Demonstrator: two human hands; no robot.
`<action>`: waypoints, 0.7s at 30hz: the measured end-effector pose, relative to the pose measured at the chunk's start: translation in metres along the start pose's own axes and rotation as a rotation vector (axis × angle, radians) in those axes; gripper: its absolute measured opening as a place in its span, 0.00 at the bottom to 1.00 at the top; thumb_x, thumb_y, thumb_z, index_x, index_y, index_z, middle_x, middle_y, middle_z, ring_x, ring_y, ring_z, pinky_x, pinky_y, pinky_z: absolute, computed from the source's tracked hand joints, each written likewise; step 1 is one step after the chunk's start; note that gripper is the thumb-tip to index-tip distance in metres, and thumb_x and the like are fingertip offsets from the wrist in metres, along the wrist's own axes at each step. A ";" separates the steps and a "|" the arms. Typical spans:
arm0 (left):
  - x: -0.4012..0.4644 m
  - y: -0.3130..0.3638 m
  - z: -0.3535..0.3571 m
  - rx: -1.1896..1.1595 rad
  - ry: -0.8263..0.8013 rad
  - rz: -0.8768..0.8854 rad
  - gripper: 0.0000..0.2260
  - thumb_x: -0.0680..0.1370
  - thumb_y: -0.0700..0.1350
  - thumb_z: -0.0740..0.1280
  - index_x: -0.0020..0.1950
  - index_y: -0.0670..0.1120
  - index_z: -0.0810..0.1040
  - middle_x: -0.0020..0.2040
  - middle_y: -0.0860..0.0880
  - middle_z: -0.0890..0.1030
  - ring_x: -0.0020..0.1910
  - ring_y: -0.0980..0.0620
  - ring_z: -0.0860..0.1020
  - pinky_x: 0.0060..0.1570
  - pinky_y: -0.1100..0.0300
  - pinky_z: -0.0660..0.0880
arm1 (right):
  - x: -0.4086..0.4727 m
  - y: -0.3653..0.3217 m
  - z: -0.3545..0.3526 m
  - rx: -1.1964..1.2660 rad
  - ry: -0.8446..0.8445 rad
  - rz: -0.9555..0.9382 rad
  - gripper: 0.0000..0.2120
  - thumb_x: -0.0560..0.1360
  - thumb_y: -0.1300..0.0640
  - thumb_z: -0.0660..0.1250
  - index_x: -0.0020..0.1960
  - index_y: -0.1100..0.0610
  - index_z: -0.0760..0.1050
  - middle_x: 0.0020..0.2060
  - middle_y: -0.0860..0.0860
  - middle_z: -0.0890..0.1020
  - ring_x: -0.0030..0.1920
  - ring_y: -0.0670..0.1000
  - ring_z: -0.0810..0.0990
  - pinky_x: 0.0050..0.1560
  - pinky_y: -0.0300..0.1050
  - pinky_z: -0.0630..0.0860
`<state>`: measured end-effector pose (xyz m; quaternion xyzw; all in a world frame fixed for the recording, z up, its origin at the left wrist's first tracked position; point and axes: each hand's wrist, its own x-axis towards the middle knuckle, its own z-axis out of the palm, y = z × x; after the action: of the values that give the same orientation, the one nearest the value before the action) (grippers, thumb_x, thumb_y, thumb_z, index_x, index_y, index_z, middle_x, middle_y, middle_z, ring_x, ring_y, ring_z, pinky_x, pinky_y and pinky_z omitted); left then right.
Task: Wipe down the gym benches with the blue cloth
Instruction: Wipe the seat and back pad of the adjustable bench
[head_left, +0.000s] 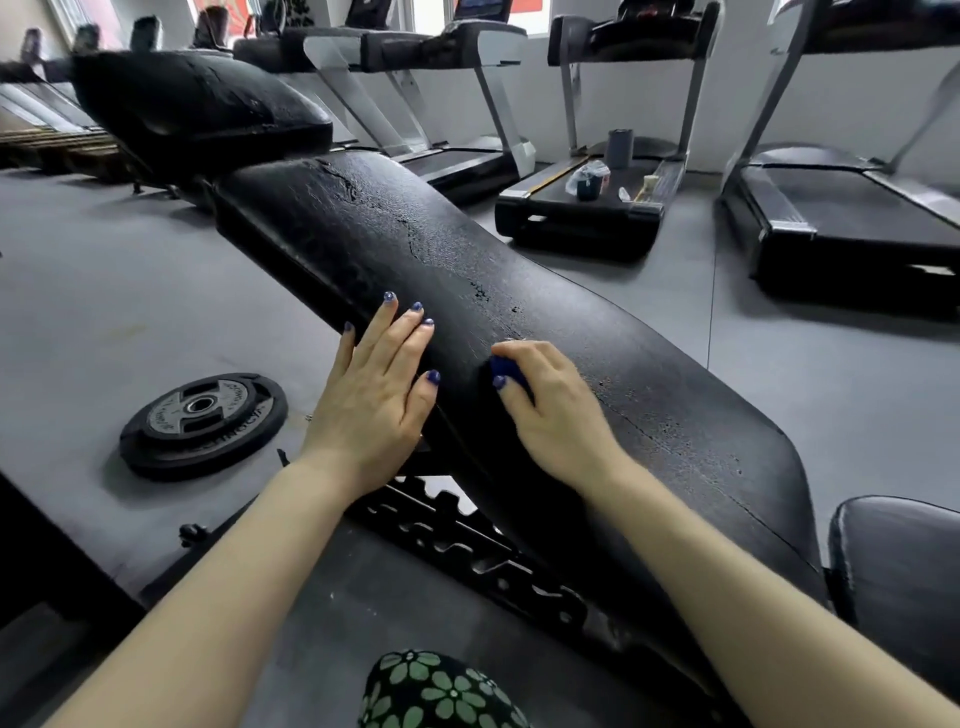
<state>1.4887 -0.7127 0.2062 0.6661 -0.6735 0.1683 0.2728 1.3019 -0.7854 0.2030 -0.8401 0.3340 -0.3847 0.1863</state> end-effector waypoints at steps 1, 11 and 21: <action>0.000 0.000 0.002 0.002 0.009 0.000 0.28 0.80 0.55 0.46 0.76 0.44 0.62 0.78 0.51 0.58 0.78 0.55 0.45 0.75 0.44 0.48 | -0.009 -0.006 0.003 0.008 -0.003 -0.029 0.17 0.78 0.56 0.63 0.66 0.57 0.72 0.64 0.52 0.76 0.68 0.53 0.70 0.69 0.42 0.63; -0.002 0.003 0.006 -0.015 0.009 -0.028 0.29 0.79 0.55 0.43 0.77 0.45 0.58 0.79 0.53 0.54 0.77 0.58 0.40 0.76 0.49 0.42 | -0.067 0.014 -0.024 0.027 -0.033 -0.082 0.16 0.78 0.50 0.61 0.63 0.54 0.74 0.62 0.48 0.72 0.67 0.48 0.69 0.69 0.43 0.63; -0.003 0.004 0.004 -0.008 -0.004 -0.018 0.30 0.79 0.56 0.41 0.78 0.45 0.58 0.79 0.53 0.54 0.77 0.58 0.40 0.76 0.49 0.41 | -0.114 0.010 -0.035 -0.062 -0.118 -0.272 0.17 0.80 0.54 0.61 0.68 0.53 0.73 0.65 0.46 0.71 0.68 0.50 0.69 0.70 0.40 0.63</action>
<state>1.4843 -0.7127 0.2017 0.6712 -0.6687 0.1618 0.2759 1.2158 -0.7145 0.1599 -0.9041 0.2174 -0.3458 0.1255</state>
